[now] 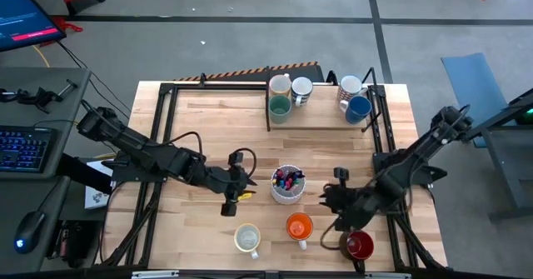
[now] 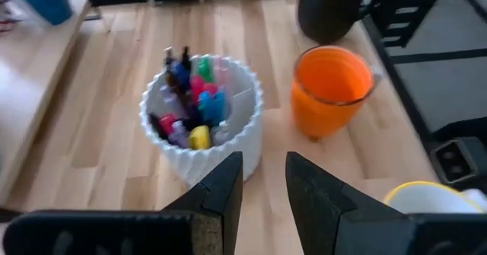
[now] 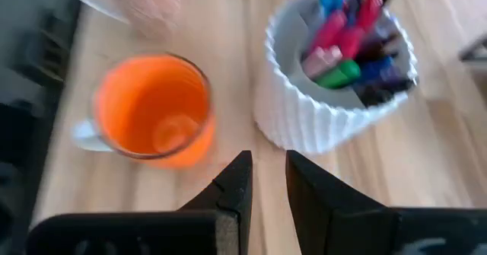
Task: Place coffee mugs
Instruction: Move the orange patterned mug to the top of the table
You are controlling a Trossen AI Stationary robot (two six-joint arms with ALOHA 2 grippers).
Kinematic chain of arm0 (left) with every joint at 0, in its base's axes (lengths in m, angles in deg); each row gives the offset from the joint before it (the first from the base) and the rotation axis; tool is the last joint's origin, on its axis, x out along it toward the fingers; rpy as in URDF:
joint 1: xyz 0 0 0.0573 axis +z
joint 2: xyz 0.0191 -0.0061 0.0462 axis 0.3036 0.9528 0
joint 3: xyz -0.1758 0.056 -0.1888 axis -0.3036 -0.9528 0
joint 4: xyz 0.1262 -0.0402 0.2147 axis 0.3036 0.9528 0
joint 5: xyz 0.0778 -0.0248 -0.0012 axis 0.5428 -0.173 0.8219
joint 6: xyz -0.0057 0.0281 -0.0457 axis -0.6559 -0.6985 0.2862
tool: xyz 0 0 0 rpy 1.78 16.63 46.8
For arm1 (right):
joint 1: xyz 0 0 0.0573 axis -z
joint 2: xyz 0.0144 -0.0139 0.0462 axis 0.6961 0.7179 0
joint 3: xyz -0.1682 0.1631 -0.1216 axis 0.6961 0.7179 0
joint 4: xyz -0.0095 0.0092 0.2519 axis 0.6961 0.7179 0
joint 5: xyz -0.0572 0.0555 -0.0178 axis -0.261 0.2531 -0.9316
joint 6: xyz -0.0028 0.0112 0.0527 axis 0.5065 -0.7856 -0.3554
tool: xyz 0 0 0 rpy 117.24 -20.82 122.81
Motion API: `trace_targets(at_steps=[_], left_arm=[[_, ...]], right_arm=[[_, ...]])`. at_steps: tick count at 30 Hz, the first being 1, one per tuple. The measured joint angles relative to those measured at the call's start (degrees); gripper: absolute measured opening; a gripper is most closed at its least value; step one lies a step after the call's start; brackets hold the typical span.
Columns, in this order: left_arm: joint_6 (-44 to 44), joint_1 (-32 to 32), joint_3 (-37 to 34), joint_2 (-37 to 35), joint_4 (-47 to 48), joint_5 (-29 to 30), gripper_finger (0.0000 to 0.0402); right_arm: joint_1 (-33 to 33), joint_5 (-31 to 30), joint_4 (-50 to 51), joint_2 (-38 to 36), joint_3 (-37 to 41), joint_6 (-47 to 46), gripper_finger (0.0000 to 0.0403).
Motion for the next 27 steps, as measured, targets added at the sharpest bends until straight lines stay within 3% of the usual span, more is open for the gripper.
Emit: trace_targets(at_steps=[9,11,18,27], left_arm=[[2.71,-0.02,0.21,1.92,1.84,4.60,0.0090],[3.84,-0.15,0.00,4.11,2.37,3.51,0.0090],[9.07,-2.68,0.84,12.43,-1.14,-8.39,0.0090],[11.62,-9.22,7.92,14.66,3.14,-9.78,0.0090]], right_arm=[[1.07,0.09,1.69,5.73,-2.24,-5.33,0.0059],[1.53,-1.09,2.90,5.71,-2.24,-6.94,0.0059],[1.86,-2.74,11.94,5.69,-2.24,-14.20,0.0059],[1.31,-3.06,12.81,5.69,-2.22,-15.87,0.0059]])
